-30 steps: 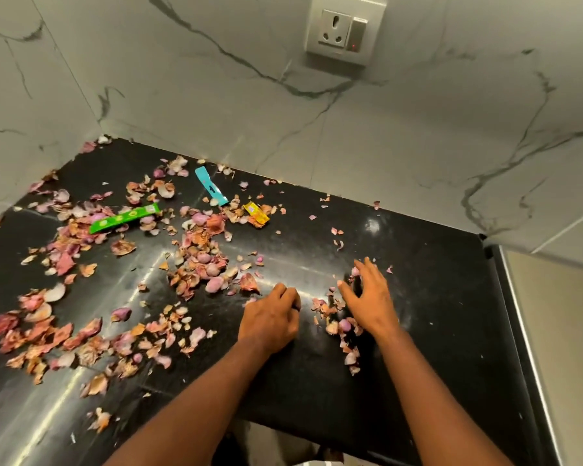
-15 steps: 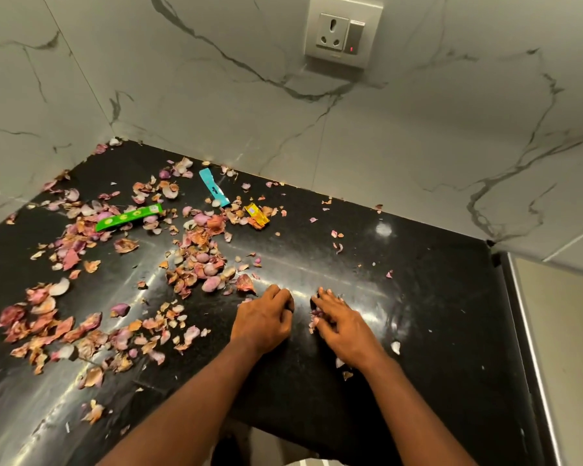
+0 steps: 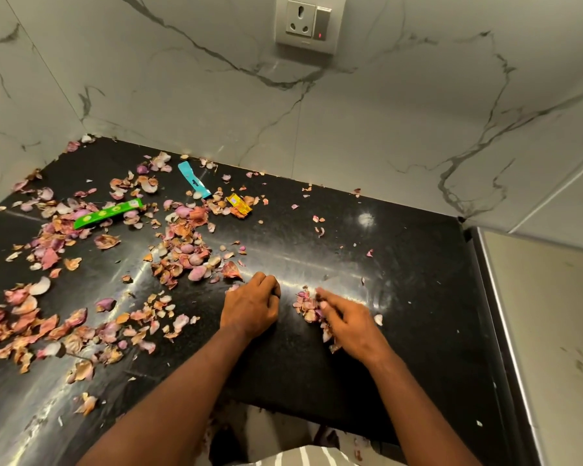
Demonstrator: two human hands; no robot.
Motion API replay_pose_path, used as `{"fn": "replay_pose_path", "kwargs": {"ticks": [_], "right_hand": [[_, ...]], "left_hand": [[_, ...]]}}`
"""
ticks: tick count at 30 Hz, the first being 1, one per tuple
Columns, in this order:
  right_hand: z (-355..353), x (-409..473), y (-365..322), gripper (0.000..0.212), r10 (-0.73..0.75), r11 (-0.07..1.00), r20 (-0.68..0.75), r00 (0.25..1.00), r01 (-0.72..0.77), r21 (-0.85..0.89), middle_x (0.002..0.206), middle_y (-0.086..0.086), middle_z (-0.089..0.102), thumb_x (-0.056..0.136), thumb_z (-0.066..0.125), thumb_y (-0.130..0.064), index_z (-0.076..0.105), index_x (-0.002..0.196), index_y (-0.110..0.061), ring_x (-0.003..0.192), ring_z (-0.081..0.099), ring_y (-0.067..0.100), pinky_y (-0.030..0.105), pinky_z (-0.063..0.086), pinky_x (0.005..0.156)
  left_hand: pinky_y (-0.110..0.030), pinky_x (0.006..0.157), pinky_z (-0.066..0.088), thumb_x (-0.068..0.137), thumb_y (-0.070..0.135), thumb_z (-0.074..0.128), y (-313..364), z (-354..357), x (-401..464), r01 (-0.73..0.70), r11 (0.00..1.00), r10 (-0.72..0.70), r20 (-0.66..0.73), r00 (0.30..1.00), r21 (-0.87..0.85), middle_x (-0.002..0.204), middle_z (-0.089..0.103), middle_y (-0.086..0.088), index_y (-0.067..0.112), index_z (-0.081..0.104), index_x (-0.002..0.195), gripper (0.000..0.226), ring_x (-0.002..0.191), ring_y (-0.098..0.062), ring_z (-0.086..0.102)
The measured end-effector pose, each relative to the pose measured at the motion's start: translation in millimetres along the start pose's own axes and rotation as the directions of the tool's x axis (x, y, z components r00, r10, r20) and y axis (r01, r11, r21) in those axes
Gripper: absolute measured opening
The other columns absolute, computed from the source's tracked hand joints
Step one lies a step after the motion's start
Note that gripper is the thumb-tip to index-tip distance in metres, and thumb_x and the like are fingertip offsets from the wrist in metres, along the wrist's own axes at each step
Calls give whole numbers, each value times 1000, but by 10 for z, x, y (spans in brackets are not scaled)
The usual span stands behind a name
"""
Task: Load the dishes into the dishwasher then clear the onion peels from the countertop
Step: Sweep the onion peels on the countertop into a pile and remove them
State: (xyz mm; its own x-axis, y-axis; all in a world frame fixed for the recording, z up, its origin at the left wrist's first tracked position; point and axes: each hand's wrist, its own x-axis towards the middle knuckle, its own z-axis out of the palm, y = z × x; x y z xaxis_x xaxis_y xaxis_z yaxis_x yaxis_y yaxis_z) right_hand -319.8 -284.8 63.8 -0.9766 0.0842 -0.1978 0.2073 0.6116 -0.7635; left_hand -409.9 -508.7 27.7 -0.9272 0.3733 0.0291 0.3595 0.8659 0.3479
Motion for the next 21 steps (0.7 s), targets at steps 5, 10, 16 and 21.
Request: {"fn": "replay_pose_path", "kwargs": {"ticks": [5, 10, 16, 21], "right_hand": [[-117, -212, 198, 65, 308, 900, -420, 854, -405, -163, 172, 11, 15, 109, 45, -40, 24, 163, -13, 159, 11, 27, 43, 14, 129], [351, -314, 81, 70, 285, 909, -242, 928, -342, -240, 173, 13, 1, 111, 33, -44, 5, 165, -10, 160, -1, 25, 43, 7, 131], [297, -328, -131, 45, 25, 999, -366, 930, -35, -19, 145, -5, 61, 106, 52, -16, 55, 148, -31, 126, 58, 4, 21, 47, 108], [260, -306, 27, 70, 346, 887, -337, 876, -422, -186, 173, 16, 3, 110, 41, -41, 14, 165, -8, 160, 0, 28, 44, 6, 131]], "left_hand": [[-31, 65, 46, 99, 36, 48, 27, 1, -29, -17, 1000, 17, 4, 1000, -1, 103, 52, 11, 34, 52, 105, 7, 78, -13, 55], [-30, 65, 49, 99, 36, 49, 44, 1, -65, -24, 1000, 24, -1, 1000, -11, 102, 51, 12, 35, 52, 105, 7, 81, -12, 54], [-30, 68, 49, 97, 34, 50, 20, 10, -145, -54, 997, 55, 6, 998, -47, 102, 51, 13, 36, 52, 104, 8, 85, -10, 53], [-30, 68, 46, 96, 34, 50, 10, 27, -203, -76, 996, 76, -2, 997, -44, 104, 53, 11, 34, 53, 106, 10, 90, -11, 53]]}}
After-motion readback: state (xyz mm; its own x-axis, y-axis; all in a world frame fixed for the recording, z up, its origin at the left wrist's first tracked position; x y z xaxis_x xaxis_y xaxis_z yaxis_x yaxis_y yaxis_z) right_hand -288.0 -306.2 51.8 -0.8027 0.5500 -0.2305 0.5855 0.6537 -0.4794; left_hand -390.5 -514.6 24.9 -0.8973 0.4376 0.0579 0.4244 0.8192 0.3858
